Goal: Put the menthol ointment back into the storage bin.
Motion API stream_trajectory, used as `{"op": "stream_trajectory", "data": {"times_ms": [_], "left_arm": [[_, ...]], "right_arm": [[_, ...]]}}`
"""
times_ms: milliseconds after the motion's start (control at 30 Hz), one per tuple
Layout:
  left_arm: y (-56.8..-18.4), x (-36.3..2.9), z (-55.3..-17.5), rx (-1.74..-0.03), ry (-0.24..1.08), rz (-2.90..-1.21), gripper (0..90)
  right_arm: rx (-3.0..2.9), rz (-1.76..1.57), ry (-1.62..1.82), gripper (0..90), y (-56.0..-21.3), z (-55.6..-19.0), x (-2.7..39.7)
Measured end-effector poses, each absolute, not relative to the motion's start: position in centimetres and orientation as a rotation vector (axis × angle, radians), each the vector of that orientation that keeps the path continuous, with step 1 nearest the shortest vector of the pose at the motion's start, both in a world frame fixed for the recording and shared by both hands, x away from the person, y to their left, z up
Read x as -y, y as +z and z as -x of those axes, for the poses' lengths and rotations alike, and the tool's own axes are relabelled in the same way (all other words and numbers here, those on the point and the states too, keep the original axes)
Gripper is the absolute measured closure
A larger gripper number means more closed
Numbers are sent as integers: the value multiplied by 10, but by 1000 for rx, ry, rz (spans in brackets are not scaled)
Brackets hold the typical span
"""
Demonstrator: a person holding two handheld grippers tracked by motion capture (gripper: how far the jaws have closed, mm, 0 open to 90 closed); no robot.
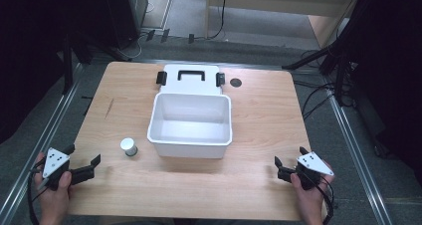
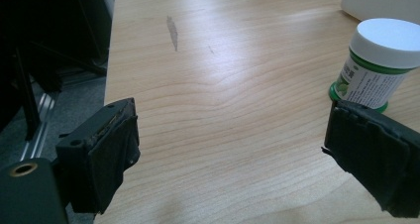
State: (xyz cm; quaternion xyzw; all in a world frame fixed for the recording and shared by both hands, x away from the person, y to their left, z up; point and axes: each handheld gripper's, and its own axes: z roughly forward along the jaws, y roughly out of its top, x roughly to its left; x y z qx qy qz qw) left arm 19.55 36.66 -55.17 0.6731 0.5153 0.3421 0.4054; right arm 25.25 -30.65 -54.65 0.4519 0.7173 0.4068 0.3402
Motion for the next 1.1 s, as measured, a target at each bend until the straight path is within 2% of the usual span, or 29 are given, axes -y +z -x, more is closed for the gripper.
{"op": "stream_trajectory", "data": {"times_ms": [233, 500, 967, 1100], "left_arm": [[-550, -368, -194, -1266, 833, -1713, 76], [-540, -372, -200, -1238, 707, -1780, 76], [-499, -347, -218, -1095, 563, -2147, 76], [-487, -339, -223, -1046, 562, -2265, 76]], "right_arm": [[-1865, -1176, 1057, 60, -546, -252, 306], [-1865, -1176, 1057, 60, -546, -252, 306], [-1863, -1178, 1065, 60, -546, -252, 307], [-1863, -1175, 1066, 60, -546, -252, 307]]}}
